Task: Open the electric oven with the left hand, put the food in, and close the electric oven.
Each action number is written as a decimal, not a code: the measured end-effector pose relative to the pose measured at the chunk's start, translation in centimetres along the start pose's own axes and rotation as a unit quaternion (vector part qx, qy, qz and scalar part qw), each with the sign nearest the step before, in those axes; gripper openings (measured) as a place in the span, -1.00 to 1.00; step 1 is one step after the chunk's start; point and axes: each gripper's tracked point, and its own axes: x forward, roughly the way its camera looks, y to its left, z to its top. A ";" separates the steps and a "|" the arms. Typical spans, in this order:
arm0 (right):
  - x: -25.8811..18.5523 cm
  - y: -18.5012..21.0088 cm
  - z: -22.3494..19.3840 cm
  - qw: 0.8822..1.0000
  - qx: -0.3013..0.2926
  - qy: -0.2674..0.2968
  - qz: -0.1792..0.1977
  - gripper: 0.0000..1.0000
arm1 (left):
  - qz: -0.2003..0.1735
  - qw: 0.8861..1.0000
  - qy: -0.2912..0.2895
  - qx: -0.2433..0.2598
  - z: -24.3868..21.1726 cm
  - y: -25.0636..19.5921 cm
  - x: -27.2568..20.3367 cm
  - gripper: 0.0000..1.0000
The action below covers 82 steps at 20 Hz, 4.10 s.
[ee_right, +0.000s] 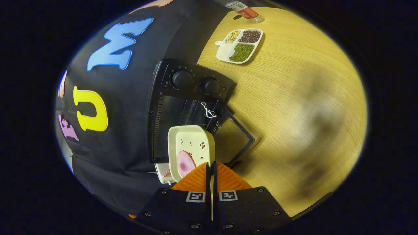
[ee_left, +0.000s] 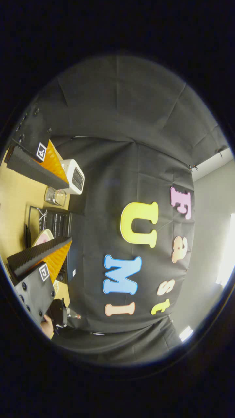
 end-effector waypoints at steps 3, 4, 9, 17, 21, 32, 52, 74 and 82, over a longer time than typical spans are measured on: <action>2.1 1.1 0.5 0.999 0.030 -0.024 0.002 -0.97 | 0.008 1.000 0.004 -0.004 -0.1 1.5 0.1 1.00; 2.9 1.4 0.9 0.999 0.039 -0.031 -0.002 -0.97 | 0.012 1.000 0.009 -0.005 -0.6 2.1 0.1 0.82; 6.5 3.5 1.5 0.994 0.086 -0.068 0.004 -0.96 | 0.027 0.999 0.021 -0.004 -1.1 4.0 0.6 1.00; 11.3 5.8 2.8 0.985 0.129 -0.113 0.014 -0.96 | 0.030 0.999 0.036 0.006 -2.0 4.3 0.8 1.00; 12.6 5.6 3.2 0.983 0.142 -0.117 0.011 -0.97 | 0.032 0.999 0.043 0.003 -2.6 4.3 0.7 1.00; 7.0 6.6 0.3 0.997 0.032 -0.053 0.056 0.92 | 0.003 1.000 0.026 0.012 -1.8 0.9 0.2 0.94; -16.5 1.9 6.0 0.856 -0.471 -0.210 0.044 0.93 | -0.066 0.993 0.093 0.030 -10.0 -8.9 -1.3 0.95; -26.2 1.2 11.4 0.698 -0.593 -0.392 -0.091 0.93 | -0.104 0.938 0.329 0.043 -31.1 -11.4 6.8 1.00; -25.4 1.3 10.7 0.706 -0.588 -0.385 -0.094 0.95 | -0.088 0.940 0.326 0.056 -32.3 -11.6 8.4 0.95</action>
